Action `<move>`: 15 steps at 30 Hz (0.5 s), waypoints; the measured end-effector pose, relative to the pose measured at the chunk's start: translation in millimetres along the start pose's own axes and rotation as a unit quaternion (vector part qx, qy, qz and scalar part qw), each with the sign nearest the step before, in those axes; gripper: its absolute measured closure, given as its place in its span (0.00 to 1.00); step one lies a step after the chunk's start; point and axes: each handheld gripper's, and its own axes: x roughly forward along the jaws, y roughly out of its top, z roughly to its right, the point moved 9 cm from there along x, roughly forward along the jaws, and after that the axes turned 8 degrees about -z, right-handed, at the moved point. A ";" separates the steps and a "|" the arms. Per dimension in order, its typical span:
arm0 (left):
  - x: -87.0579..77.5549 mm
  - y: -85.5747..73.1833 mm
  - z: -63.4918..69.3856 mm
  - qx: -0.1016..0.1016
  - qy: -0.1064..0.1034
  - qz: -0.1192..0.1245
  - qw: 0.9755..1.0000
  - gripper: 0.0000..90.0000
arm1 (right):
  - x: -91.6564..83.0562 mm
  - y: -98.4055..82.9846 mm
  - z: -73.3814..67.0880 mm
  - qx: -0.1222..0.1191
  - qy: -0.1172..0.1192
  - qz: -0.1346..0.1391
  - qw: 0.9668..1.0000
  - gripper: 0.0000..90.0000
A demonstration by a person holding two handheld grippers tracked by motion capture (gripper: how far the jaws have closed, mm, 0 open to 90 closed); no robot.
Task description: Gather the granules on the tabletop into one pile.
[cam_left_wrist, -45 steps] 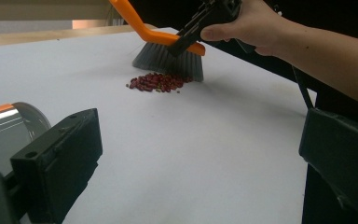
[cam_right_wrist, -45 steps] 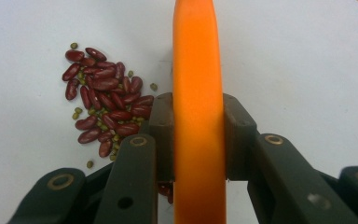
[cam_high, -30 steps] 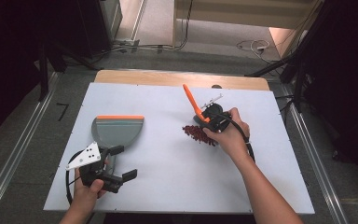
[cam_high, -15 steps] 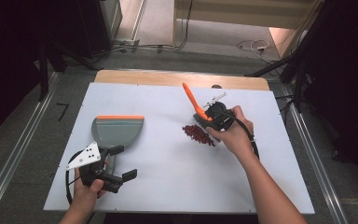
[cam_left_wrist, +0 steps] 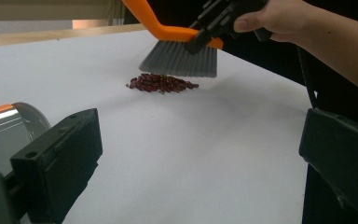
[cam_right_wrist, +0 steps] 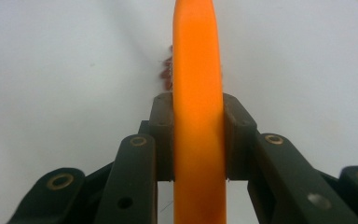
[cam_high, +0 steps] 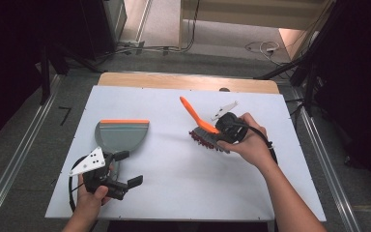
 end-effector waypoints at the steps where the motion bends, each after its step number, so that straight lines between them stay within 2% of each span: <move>1: 0.1 0.1 0.2 0.000 0.000 0.000 1.000 0.00 | 1.3 0.5 -5.9 -0.010 0.012 0.001 1.000 0.76; 4: -0.1 0.0 0.4 0.001 0.001 -0.001 1.000 0.00 | 6.5 2.3 -17.6 -0.028 0.040 0.004 0.999 0.76; 7: -0.4 0.0 0.5 0.001 0.001 -0.001 1.000 0.00 | 17.1 1.5 -23.1 -0.043 0.047 -0.011 0.998 0.76; 9: -0.9 0.0 0.4 0.000 0.001 0.000 1.000 0.00 | 22.7 0.6 -22.2 -0.043 0.049 -0.018 0.998 0.76; 15: -1.7 0.1 -1.0 0.000 0.001 0.001 1.000 0.00 | 25.1 1.0 -9.5 -0.022 0.049 -0.009 0.999 0.76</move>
